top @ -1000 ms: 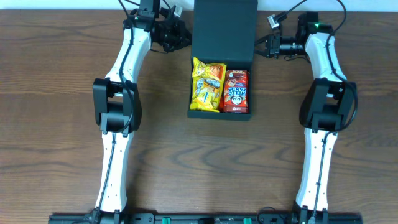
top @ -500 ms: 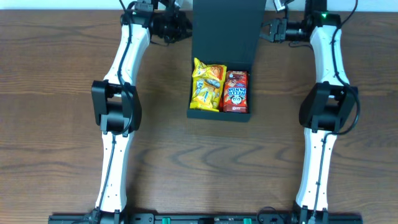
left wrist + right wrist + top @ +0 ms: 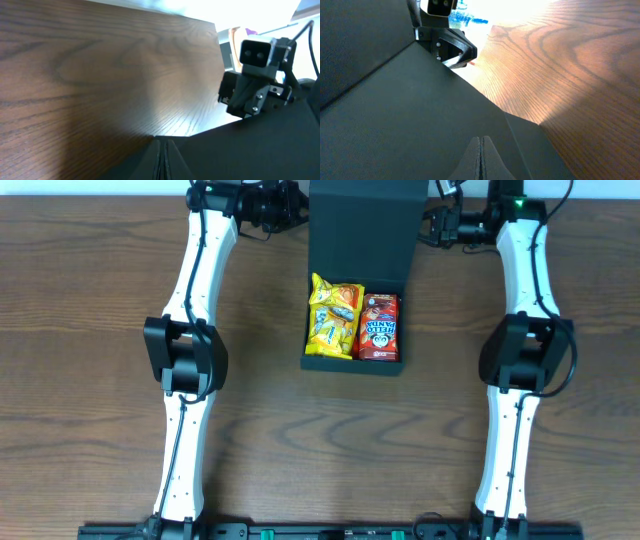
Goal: Pack container
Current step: 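Swing the lid forward and down over the box with both grippers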
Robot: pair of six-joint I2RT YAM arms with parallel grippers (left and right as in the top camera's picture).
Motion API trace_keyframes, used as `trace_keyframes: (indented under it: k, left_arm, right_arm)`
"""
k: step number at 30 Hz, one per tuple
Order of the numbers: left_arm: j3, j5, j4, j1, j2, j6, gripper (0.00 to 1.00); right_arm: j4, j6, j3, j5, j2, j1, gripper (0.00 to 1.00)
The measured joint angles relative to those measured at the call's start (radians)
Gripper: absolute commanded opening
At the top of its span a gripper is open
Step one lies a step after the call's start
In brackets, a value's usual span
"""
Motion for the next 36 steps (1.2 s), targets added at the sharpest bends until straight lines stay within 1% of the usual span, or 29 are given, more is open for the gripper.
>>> trace_keyframes:
  k: [6, 16, 26, 31, 36]
  left_arm:
    - [0.000, 0.003, -0.039, 0.000, -0.017, 0.071, 0.06]
    - [0.001, 0.003, -0.123, 0.000, -0.109, 0.204, 0.06]
    - [0.002, 0.002, -0.278, -0.007, -0.116, 0.314, 0.06]
    - [0.002, -0.027, -0.347, -0.023, -0.116, 0.361, 0.06]
    - [0.002, -0.042, -0.367, -0.023, -0.116, 0.395, 0.06]
  right_arm:
    - [-0.002, 0.004, 0.000, -0.004, -0.023, 0.026, 0.02]
    - [-0.004, 0.004, 0.001, -0.010, -0.108, 0.035, 0.01]
    - [-0.091, 0.004, 0.007, -0.005, -0.123, 0.066, 0.02]
    - [-0.134, 0.005, 0.007, 0.014, -0.123, 0.087, 0.02]
    - [-0.151, 0.007, 0.007, 0.040, -0.123, 0.087, 0.01]
